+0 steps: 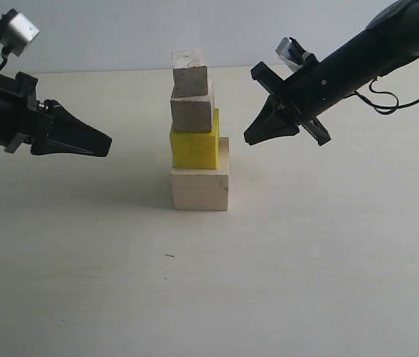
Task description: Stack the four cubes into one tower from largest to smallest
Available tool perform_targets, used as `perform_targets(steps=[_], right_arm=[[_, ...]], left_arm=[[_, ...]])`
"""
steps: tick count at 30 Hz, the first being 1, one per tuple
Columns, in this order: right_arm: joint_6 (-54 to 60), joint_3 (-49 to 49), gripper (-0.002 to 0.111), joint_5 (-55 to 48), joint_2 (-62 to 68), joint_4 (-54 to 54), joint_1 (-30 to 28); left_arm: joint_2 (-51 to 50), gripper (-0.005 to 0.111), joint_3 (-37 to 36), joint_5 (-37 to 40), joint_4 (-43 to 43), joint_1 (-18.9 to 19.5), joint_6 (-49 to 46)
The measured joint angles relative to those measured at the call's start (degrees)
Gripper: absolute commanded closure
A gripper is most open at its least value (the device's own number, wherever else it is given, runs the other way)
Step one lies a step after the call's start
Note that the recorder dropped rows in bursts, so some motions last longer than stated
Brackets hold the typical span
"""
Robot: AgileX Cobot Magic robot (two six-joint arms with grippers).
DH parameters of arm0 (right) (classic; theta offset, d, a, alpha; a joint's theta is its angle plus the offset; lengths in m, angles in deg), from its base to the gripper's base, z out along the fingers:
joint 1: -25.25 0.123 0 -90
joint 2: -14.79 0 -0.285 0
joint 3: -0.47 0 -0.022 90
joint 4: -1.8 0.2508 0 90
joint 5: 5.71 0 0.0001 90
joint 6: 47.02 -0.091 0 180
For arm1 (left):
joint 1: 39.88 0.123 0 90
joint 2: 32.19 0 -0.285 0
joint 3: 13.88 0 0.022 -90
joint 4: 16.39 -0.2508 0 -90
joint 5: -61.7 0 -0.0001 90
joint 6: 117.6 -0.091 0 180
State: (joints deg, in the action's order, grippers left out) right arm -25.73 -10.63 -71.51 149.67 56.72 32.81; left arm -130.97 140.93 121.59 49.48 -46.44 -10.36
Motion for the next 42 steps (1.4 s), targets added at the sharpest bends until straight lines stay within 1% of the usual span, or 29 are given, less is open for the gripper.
perform_targets(steps=[6, 13, 25, 35, 42], right_arm=[[-1.42, 0.0, 0.108, 1.68, 0.23, 0.11, 1.04], [-1.99, 0.0, 0.108, 1.68, 3.49, 0.0, 1.41], [1.58, 0.0, 0.108, 2.74, 4.68, 3.57, 3.74], [-2.71, 0.0, 0.108, 1.97, 4.68, -1.47, 3.96], [-3.67, 0.0, 0.108, 0.1, 3.64, -2.49, 4.32]], left_arm=[[0.0, 0.107, 0.0, 0.0, 0.19, 0.0, -0.49], [0.0, 0.107, 0.0, -0.09, 0.24, 0.0, -0.73], [0.0, 0.107, 0.0, -0.24, 0.24, 0.0, -1.53], [0.0, 0.107, 0.0, -0.24, -0.08, 0.0, -1.53], [0.0, 0.107, 0.0, -0.54, -0.08, 0.0, -1.53]])
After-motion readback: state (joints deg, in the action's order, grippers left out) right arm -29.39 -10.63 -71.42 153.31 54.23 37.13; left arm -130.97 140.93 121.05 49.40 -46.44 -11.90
